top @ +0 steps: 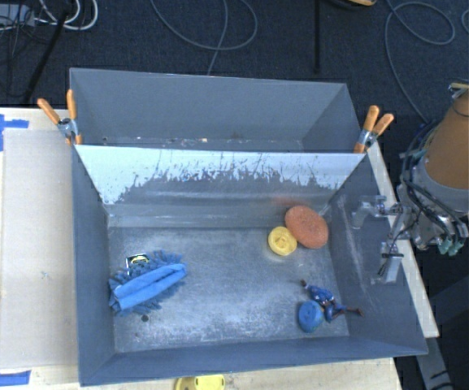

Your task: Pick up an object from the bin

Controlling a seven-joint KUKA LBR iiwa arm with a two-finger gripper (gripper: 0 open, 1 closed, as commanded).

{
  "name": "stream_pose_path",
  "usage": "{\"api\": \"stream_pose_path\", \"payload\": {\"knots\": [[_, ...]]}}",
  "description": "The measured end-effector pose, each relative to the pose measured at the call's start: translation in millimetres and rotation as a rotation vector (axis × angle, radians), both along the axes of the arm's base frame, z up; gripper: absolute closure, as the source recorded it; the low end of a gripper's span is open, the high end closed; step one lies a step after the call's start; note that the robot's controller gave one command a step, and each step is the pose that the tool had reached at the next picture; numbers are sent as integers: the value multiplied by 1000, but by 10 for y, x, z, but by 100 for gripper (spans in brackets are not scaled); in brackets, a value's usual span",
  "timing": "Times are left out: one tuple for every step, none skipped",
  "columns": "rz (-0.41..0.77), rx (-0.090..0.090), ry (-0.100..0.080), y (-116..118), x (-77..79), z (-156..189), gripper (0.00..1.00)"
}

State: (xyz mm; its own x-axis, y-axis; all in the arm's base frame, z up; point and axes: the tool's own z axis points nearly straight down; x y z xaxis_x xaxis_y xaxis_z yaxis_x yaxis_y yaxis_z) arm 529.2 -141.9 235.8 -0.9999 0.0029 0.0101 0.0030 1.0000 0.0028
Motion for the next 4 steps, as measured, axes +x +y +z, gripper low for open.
{"api": "stream_pose_path", "payload": {"knots": [[4,-2,-8,6,16,44,0],[76,-2,-10,72,-168,-241,0],[25,-1,-8,53,-240,-601,0],[134,-1,-7,106,-409,-807,0]]}}
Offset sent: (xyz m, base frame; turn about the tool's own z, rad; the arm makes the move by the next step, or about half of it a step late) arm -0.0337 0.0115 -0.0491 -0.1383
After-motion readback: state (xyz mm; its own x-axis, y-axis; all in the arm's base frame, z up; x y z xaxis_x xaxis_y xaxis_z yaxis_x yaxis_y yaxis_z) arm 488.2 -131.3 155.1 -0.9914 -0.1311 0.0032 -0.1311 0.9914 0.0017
